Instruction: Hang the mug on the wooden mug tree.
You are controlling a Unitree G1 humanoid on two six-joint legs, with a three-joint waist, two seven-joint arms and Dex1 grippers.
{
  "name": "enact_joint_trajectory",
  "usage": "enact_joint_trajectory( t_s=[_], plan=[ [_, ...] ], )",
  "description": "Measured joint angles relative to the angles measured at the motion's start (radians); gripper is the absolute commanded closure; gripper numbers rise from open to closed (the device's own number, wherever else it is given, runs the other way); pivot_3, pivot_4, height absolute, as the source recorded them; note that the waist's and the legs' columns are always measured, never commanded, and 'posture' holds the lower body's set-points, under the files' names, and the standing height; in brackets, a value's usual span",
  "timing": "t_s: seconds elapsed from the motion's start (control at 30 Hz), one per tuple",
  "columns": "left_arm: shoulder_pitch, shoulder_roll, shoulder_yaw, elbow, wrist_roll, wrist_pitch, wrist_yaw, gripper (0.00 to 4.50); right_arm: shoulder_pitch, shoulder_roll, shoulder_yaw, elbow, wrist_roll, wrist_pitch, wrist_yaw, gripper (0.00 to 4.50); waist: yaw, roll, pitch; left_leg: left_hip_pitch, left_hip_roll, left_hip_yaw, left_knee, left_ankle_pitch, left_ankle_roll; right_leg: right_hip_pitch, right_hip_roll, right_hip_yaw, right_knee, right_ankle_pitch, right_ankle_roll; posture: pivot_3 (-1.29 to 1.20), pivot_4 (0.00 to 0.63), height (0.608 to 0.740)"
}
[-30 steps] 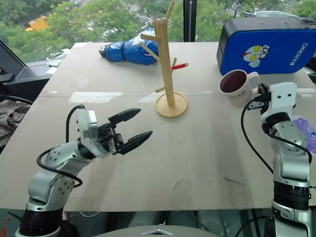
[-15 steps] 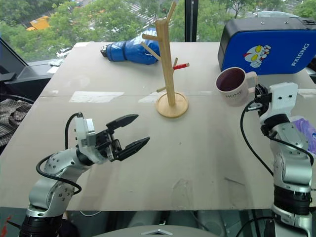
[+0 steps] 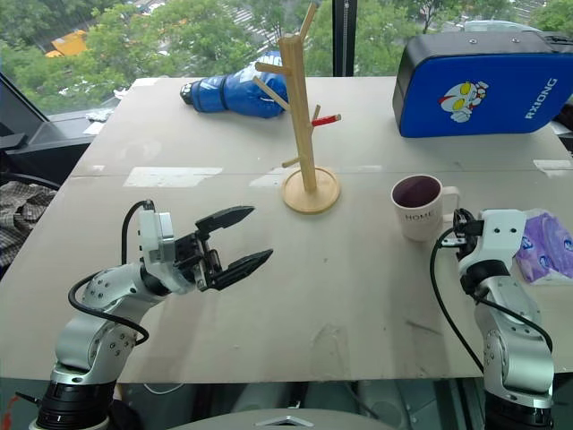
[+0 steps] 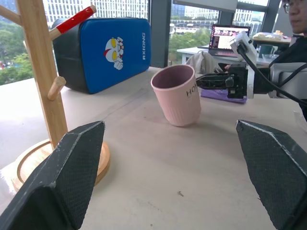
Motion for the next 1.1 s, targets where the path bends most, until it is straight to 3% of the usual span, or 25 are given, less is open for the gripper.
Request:
enact_joint_trajectory(
  t_s=[0.2, 0.23, 0.3, 0.5, 0.53, 0.87, 1.07, 1.1],
  plan=[
    [0.012, 0.025, 0.0, -0.004, -0.02, 0.034, -0.028, 0.0, 0.007, -0.027, 0.0, 0.038, -0.008, -0.029, 0.02, 4.45, 0.001, 0.0, 0.0, 0.0, 0.0, 0.0, 0.0, 0.0, 0.0, 0.0, 0.0, 0.0, 0.0, 0.0, 0.0, 0.0, 0.15, 0.74],
    [0.013, 0.029, 0.0, -0.005, -0.027, 0.038, -0.031, 0.0, 0.007, -0.032, 0.0, 0.047, -0.008, -0.029, 0.024, 4.2, 0.001, 0.0, 0.0, 0.0, 0.0, 0.0, 0.0, 0.0, 0.0, 0.0, 0.0, 0.0, 0.0, 0.0, 0.0, 0.0, 0.15, 0.74],
    [0.013, 0.041, 0.0, -0.014, -0.033, 0.047, -0.042, 0.0, 0.009, -0.052, 0.0, 0.068, -0.001, -0.029, 0.053, 3.61, 0.001, 0.0, 0.0, 0.0, 0.0, 0.0, 0.0, 0.0, 0.0, 0.0, 0.0, 0.0, 0.0, 0.0, 0.0, 0.0, 0.15, 0.74],
    [0.025, 0.066, 0.001, -0.05, -0.07, 0.099, -0.049, 0.0, 0.02, -0.081, 0.006, 0.089, -0.002, -0.028, 0.086, 0.68, 0.001, 0.0, 0.0, 0.0, 0.0, 0.0, 0.0, 0.0, 0.0, 0.0, 0.0, 0.0, 0.0, 0.0, 0.0, 0.0, 0.15, 0.74],
    [0.025, 0.069, 0.001, -0.058, -0.071, 0.107, -0.047, 0.0, 0.011, -0.081, 0.005, 0.099, 0.004, -0.027, 0.087, 0.43, 0.001, 0.0, 0.0, 0.0, 0.0, 0.0, 0.0, 0.0, 0.0, 0.0, 0.0, 0.0, 0.0, 0.0, 0.0, 0.0, 0.15, 0.74],
    [-0.04, 0.071, -0.003, -0.13, -0.092, 0.194, 0.026, 0.0, -0.094, -0.105, 0.008, 0.242, 0.02, -0.027, 0.101, 0.43, 0.001, 0.0, 0.0, 0.0, 0.0, 0.0, 0.0, 0.0, 0.0, 0.0, 0.0, 0.0, 0.0, 0.0, 0.0, 0.0, 0.15, 0.74],
    [-0.062, 0.071, -0.006, -0.16, -0.094, 0.234, 0.07, 0.0, -0.127, -0.107, 0.025, 0.341, 0.0, -0.075, 0.118, 3.2, 0.001, 0.0, 0.0, 0.0, 0.0, 0.0, 0.0, 0.0, 0.0, 0.0, 0.0, 0.0, 0.0, 0.0, 0.0, 0.0, 0.15, 0.74],
    [-0.065, 0.071, -0.006, -0.161, -0.095, 0.235, 0.073, 0.0, -0.135, -0.108, 0.03, 0.349, -0.005, -0.086, 0.127, 3.89, 0.001, 0.0, 0.0, 0.0, 0.0, 0.0, 0.0, 0.0, 0.0, 0.0, 0.0, 0.0, 0.0, 0.0, 0.0, 0.0, 0.15, 0.74]
  ],
)
